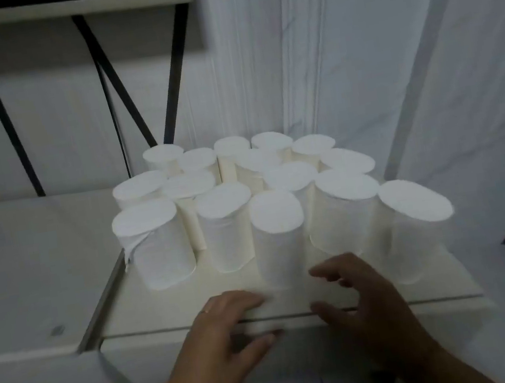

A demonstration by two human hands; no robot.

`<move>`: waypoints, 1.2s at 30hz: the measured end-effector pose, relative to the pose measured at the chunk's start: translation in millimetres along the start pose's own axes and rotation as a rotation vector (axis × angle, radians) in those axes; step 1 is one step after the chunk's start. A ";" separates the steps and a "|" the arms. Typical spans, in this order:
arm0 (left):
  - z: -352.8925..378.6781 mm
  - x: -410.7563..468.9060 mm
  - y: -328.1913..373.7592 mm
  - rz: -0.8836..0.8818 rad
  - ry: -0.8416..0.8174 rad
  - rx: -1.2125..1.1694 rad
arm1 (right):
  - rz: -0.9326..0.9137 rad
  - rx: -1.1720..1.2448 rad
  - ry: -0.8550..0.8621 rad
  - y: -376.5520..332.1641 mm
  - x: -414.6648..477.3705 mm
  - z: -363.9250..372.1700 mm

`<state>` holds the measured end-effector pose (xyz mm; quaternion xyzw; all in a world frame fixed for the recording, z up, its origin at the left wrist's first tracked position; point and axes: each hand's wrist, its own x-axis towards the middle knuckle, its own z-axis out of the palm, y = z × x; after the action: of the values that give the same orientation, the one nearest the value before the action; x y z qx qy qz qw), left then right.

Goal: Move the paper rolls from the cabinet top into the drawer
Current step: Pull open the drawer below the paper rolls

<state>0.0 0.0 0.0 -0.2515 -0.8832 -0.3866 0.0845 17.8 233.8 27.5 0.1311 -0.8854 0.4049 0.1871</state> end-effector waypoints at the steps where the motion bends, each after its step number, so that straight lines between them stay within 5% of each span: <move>1: 2.4 -4.5 -3.6 0.000 -0.033 0.012 | 0.014 -0.032 -0.019 3.5 -4.2 4.2; 6: 13.6 -22.5 -22.9 -0.015 -0.081 0.203 | 0.103 -0.208 -0.185 23.8 -20.6 24.1; 12: 18.6 -29.2 -33.5 -0.031 -0.008 0.332 | 0.097 -0.296 -0.161 30.5 -27.9 39.9; 36: 30.3 -17.9 -30.8 -0.181 0.062 0.258 | 0.072 -0.338 -0.158 37.4 -31.2 48.5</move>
<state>1.1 -2.5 -46.7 -0.1457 -0.9416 -0.2837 0.1083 20.4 223.0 -40.3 0.0975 -0.9568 0.2453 0.1220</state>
